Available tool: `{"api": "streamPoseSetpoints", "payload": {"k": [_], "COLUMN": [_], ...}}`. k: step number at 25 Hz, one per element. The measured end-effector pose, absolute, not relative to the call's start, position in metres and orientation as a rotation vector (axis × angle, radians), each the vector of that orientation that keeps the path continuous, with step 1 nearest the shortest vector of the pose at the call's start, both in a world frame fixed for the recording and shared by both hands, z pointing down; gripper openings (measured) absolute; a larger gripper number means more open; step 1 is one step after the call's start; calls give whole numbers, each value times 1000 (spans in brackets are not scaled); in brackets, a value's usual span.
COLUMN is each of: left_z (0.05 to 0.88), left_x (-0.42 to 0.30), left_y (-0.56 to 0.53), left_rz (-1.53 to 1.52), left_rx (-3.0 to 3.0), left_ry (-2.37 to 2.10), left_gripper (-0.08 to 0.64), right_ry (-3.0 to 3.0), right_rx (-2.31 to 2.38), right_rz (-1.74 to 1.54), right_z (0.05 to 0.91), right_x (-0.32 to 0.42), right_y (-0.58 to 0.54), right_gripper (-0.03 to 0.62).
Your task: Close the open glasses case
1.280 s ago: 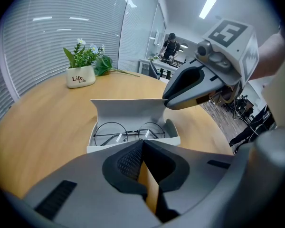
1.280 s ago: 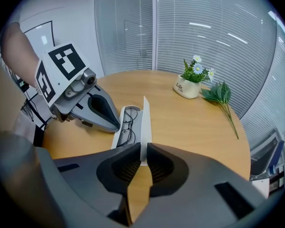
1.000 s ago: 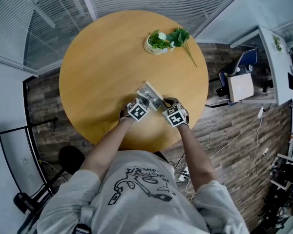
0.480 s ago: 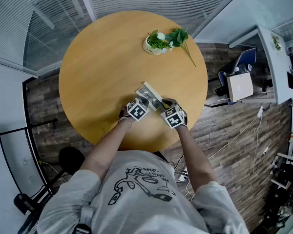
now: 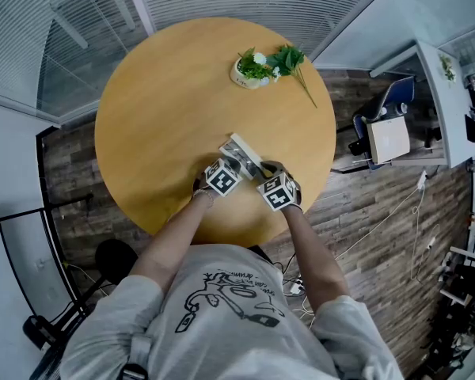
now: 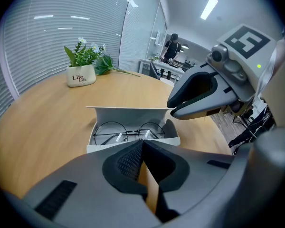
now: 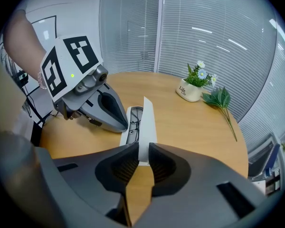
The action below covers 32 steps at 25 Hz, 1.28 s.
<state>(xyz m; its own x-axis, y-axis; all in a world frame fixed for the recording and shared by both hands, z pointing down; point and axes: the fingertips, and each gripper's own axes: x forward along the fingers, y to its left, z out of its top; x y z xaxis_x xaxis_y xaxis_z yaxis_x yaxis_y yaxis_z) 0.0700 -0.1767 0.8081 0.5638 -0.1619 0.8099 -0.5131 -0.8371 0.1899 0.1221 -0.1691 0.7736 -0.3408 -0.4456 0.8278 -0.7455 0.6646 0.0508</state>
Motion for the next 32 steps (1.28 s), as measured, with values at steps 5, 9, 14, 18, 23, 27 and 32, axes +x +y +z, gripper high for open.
{"api": "streamPoseSetpoints", "payload": {"k": [5,9,14,18,23,27,32], "left_z": [810,812,809,811,813,814,815], "left_x": [71,72,73,71,72,72,71], "left_y": [-179,-180,-179,-178,-178,-178,-179], "left_rz": [1183,1187,1178,1188,1189,1189,1194], "left_rx": [2392,2392,2398,2392,2387,2388,2388], "left_ry": [-545,-543,-542,-545,-549,-546,-556], "left_gripper": [18,18,18,18,18,18,18], "right_ry": [-1990,-1991,-1994,-1995,-1993,-1998,-2000], "right_rx": [924,921,913,916,917,917,910], "right_rz": [421,418,412,405,404,403,407], "right_z": [776,778,777,777,778,778,779], "right_x": [121,120,117,116,116,114,111], "right_y": [-168,-167,-164,-163,-161,-161,-156], "right_gripper": [77,78,81,83,83,86,89]}}
